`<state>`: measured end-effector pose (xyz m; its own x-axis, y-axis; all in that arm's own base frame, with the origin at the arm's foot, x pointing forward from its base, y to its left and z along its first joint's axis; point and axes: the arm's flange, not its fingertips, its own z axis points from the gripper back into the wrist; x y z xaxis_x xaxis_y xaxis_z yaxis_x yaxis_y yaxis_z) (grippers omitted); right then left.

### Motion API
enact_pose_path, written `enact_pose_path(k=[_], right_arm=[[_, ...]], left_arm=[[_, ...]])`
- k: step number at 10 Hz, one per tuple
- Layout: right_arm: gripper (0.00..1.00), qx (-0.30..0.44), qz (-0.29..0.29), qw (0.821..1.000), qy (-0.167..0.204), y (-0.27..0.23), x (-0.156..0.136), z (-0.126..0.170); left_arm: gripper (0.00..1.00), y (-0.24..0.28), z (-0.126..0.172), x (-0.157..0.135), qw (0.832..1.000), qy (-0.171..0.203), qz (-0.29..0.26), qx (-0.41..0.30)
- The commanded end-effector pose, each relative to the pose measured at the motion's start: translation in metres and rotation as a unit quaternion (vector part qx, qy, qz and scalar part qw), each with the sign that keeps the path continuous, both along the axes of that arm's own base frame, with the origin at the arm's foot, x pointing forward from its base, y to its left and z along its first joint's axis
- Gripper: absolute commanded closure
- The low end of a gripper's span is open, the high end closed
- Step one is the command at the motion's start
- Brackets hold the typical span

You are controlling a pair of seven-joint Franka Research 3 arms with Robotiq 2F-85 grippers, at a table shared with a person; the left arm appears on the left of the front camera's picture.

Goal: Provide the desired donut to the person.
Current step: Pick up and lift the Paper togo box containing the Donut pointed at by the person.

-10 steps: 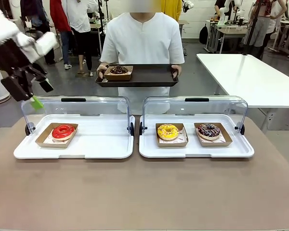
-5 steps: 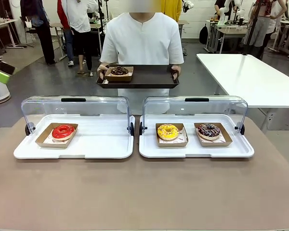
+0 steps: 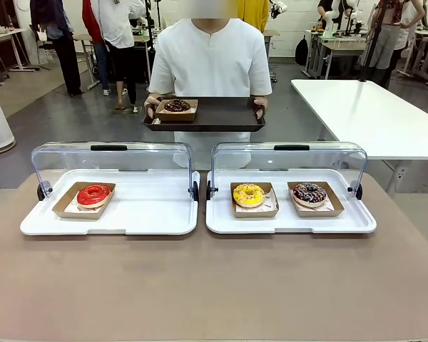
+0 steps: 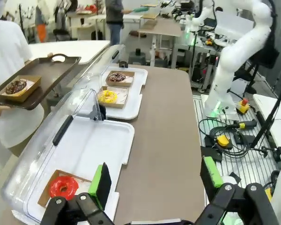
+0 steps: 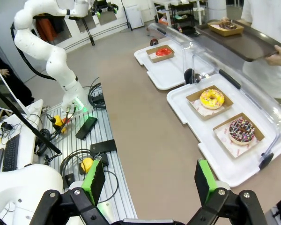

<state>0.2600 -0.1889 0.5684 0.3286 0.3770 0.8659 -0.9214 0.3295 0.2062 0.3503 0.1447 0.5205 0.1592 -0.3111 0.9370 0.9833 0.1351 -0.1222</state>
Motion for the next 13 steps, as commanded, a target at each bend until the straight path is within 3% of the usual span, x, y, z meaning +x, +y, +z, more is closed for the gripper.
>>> enact_pose_path(k=[1,4,7,13], right_arm=[[0.00,0.004,0.004,1.000,-0.004,0.000,0.000,0.001],[0.00,0.004,0.004,1.000,-0.004,0.000,0.000,0.001],[0.00,0.004,0.004,1.000,-0.004,0.000,0.000,0.001],[0.00,0.004,0.004,1.000,-0.004,0.000,0.000,0.001]], left_arm=[[0.00,0.022,-0.016,0.009,0.998,-0.044,0.000,0.037],[0.00,0.030,-0.040,0.020,0.992,-0.027,0.034,0.119],[0.00,0.031,-0.051,0.022,0.989,-0.026,0.045,0.136],[0.00,0.030,-0.052,0.013,0.992,-0.084,0.048,0.081]])
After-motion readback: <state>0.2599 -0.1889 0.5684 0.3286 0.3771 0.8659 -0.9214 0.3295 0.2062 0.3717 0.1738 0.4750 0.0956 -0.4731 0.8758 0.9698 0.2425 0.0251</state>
